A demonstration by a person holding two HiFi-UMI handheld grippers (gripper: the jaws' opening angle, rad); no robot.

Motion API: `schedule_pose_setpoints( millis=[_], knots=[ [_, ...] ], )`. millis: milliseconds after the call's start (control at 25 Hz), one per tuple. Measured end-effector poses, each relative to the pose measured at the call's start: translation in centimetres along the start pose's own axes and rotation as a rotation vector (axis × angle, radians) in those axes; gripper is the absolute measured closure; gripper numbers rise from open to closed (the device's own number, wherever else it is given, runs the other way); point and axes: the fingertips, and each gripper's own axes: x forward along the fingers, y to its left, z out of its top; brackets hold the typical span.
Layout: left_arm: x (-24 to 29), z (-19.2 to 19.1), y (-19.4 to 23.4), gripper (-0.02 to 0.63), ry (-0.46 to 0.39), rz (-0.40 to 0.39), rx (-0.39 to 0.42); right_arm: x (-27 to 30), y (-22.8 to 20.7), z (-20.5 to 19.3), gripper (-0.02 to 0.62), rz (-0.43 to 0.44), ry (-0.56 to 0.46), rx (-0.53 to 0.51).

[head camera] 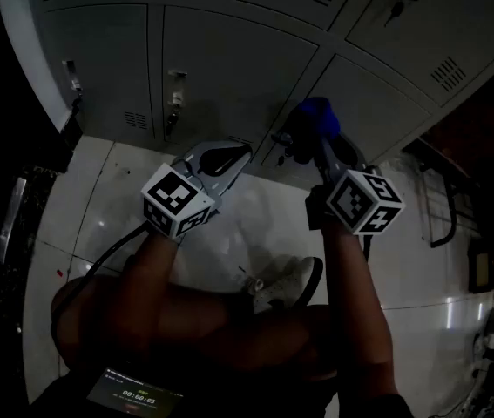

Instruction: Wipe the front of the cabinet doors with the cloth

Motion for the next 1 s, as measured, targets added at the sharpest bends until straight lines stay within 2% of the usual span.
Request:
schedule_pose_setpoints(
  millis=[160, 320, 560, 1000],
  knots=[
    [0.2, 0.0, 0.0, 0.6, 0.001, -0.009, 0.002, 1.7, -1.8, 4.7, 0.515, -0.045, -0.039, -0.014],
    [0.2, 0.1, -0.1, 0.601, -0.003, -0.016, 0.0, 3.3, -3.1, 7.1, 0.515, -0.07, -0.047, 0.003],
    [0.3, 0.3, 0.0, 0.6, -0.02, -0.016, -0.011, 3.5, -4.1, 7.6, 0.515, -0.064, -0.043, 0.005],
    [0.7, -0.5, -0.4, 0.6, 0.009, -0.026, 0.005, -0.3, -9.5, 8.3, 0.515, -0.157, -0.063, 0.01]
  ],
)
